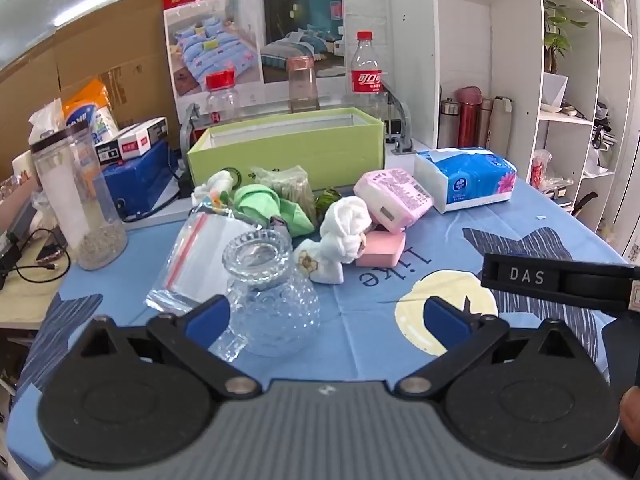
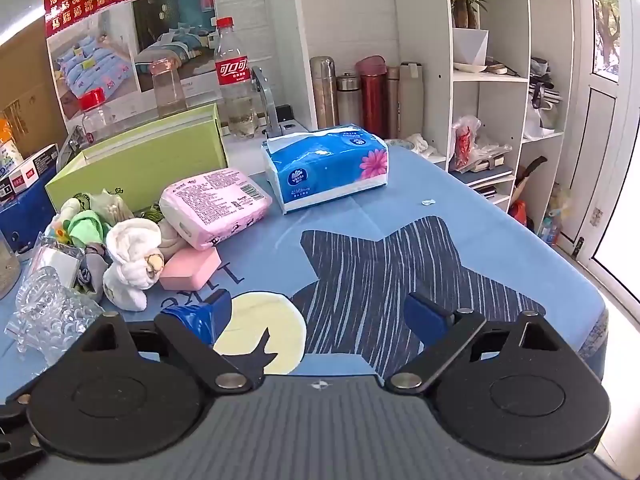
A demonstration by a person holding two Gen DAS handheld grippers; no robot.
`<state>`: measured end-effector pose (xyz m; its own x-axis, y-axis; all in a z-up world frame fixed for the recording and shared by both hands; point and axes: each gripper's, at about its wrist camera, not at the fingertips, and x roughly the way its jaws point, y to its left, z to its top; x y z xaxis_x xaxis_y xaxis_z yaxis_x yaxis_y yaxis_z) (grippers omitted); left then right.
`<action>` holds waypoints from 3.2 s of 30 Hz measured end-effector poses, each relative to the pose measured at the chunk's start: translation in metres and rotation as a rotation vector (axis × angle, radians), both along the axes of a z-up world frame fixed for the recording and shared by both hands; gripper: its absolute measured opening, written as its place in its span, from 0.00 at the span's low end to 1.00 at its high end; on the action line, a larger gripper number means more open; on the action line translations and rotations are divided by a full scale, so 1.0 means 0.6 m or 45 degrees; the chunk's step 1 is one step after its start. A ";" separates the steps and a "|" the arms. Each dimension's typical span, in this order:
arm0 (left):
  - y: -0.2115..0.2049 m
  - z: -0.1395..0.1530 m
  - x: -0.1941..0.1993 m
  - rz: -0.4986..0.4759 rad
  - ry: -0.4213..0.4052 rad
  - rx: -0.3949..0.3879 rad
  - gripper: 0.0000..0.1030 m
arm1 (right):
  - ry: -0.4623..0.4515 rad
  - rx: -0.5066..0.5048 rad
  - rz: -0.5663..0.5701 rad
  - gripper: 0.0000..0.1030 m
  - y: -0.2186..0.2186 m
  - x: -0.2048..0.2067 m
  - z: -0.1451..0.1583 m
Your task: Organize soft objects
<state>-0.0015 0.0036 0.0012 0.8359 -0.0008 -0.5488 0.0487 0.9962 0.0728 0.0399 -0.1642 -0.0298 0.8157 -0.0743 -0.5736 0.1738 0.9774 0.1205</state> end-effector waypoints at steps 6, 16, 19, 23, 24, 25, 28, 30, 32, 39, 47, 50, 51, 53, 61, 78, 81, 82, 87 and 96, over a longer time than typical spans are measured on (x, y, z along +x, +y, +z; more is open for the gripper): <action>0.001 -0.002 0.001 0.005 0.001 0.005 1.00 | -0.001 0.001 0.001 0.78 0.000 -0.001 0.000; 0.002 -0.002 0.003 0.004 0.007 0.015 1.00 | -0.004 0.000 0.013 0.78 0.002 -0.002 0.002; 0.002 -0.002 0.003 0.005 0.010 0.013 1.00 | -0.004 0.001 0.013 0.78 0.002 -0.002 0.001; 0.002 -0.002 0.003 0.005 0.011 0.014 1.00 | -0.003 -0.001 0.015 0.78 0.004 -0.001 0.001; 0.002 -0.002 0.003 0.005 0.010 0.015 1.00 | -0.003 -0.001 0.016 0.78 0.004 -0.001 0.001; 0.003 -0.002 0.003 0.005 0.009 0.015 1.00 | -0.003 0.000 0.017 0.78 0.004 -0.001 0.000; 0.003 -0.002 0.002 0.003 0.008 0.015 1.00 | -0.002 -0.001 0.020 0.78 0.005 0.000 0.000; 0.003 -0.002 0.002 0.003 0.008 0.016 1.00 | -0.003 0.000 0.019 0.78 0.005 0.000 0.000; 0.004 -0.002 0.001 0.004 0.008 0.015 1.00 | -0.002 0.000 0.020 0.78 0.005 0.000 0.000; 0.001 -0.001 0.002 -0.002 0.007 0.015 1.00 | 0.002 0.000 0.020 0.78 0.006 0.002 -0.003; 0.011 0.011 -0.003 -0.007 0.002 -0.017 1.00 | 0.010 -0.003 0.028 0.78 0.008 0.004 -0.006; 0.044 0.050 -0.020 0.011 -0.085 -0.064 1.00 | 0.003 0.000 0.021 0.78 0.006 0.005 -0.004; 0.059 0.065 -0.024 0.036 -0.122 -0.071 1.00 | 0.006 0.004 0.018 0.78 0.004 0.008 -0.004; 0.096 0.096 -0.022 0.109 -0.186 -0.065 0.99 | 0.012 0.010 0.009 0.78 0.000 0.014 -0.003; 0.252 0.113 0.079 0.373 -0.097 0.005 0.99 | 0.051 0.036 -0.001 0.78 -0.006 0.067 0.000; 0.233 0.025 0.269 0.231 0.197 -0.065 0.99 | 0.112 -0.040 0.071 0.78 0.023 0.168 -0.004; 0.215 0.021 0.301 0.181 0.212 -0.044 0.99 | 0.096 -0.034 0.056 0.78 0.018 0.171 0.000; 0.209 0.016 0.311 0.161 0.223 -0.023 0.99 | 0.091 -0.028 0.053 0.78 0.016 0.173 0.000; 0.213 -0.025 0.345 0.139 0.336 0.028 0.99 | 0.095 -0.018 0.040 0.78 0.009 0.179 -0.002; 0.322 -0.046 0.275 0.296 0.363 -0.080 0.99 | 0.106 -0.023 0.053 0.78 0.019 0.180 -0.003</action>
